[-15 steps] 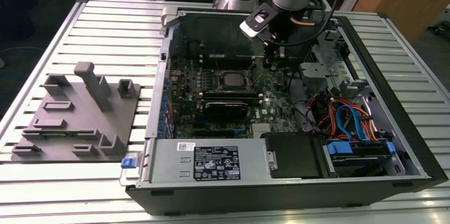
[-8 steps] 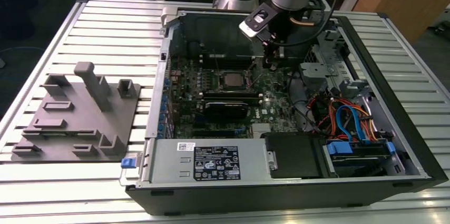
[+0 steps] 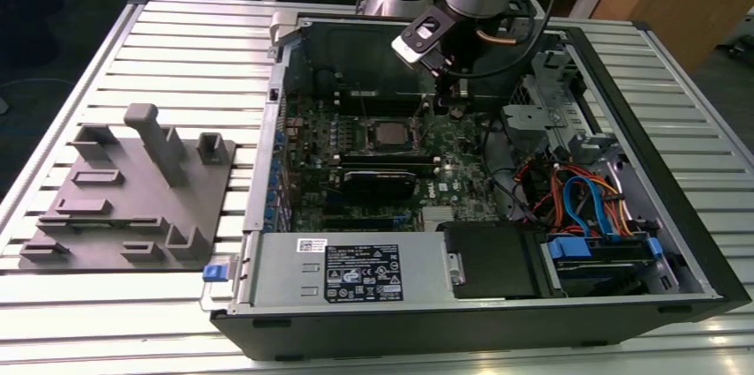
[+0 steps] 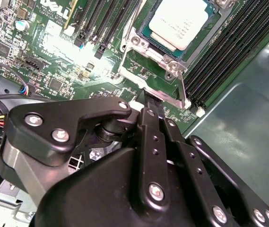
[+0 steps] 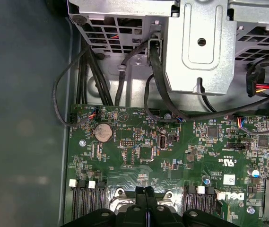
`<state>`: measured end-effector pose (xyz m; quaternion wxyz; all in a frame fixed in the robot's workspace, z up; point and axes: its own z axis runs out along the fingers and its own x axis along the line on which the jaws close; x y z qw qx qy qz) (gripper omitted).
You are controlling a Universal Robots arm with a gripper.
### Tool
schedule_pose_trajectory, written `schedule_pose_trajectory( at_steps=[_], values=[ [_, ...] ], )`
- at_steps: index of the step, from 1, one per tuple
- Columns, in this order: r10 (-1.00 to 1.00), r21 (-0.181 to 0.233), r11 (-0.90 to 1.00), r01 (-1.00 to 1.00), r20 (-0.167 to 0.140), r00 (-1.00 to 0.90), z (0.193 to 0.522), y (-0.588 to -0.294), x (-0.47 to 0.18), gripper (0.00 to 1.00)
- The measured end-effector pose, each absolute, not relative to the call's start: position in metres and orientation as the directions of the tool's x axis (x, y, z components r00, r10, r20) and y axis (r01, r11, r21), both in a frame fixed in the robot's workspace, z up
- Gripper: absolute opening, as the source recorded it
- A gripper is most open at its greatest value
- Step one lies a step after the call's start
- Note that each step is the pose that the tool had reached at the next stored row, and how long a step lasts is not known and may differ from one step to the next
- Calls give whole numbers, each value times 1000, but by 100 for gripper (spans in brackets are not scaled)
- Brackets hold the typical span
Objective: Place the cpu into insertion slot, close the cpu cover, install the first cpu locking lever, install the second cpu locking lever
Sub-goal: 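Close the cpu cover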
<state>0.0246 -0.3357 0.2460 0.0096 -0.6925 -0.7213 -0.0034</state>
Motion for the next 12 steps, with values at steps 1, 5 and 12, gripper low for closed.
schedule_pose_trajectory(
  at_steps=[1,5,12],
  values=[
    [999,-8,41,999,19,-41,246,-336,24,10],
    [999,-8,41,999,19,-41,246,-336,21,10],
    [999,-8,41,999,19,-41,246,-336,19,10]
  ],
)
